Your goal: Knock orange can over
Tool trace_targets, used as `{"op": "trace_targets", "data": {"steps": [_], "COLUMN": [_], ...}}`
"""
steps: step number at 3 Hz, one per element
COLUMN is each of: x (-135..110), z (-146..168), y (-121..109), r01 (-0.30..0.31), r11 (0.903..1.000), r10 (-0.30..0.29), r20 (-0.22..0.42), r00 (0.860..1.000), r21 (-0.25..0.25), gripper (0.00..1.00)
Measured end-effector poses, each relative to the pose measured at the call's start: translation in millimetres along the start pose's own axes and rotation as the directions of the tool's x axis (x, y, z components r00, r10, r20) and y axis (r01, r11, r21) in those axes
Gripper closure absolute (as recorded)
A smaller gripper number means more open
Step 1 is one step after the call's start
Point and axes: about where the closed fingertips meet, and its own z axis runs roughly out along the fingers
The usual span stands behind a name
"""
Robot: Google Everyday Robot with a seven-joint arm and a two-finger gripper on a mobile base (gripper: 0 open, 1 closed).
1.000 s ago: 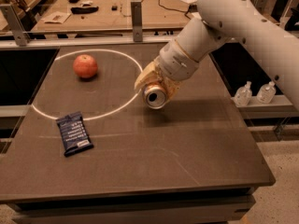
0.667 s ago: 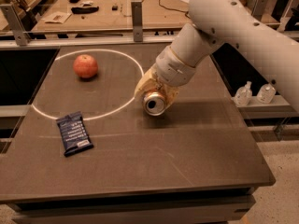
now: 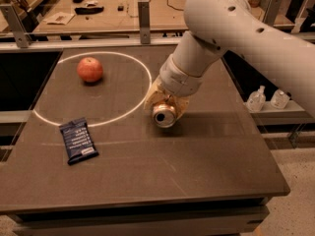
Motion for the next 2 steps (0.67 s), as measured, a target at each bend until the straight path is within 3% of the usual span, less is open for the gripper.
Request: {"op": "trace_targets", "data": {"steps": [2], "x": [-0.2], "z": [-0.8], "y": [2.9], "r01": [-0.03], "r11": [0.9988], "r10": [0.028], "r20": [-0.038], "r00": [0.999], "r21": [-0.039], "gripper": [0.38]}}
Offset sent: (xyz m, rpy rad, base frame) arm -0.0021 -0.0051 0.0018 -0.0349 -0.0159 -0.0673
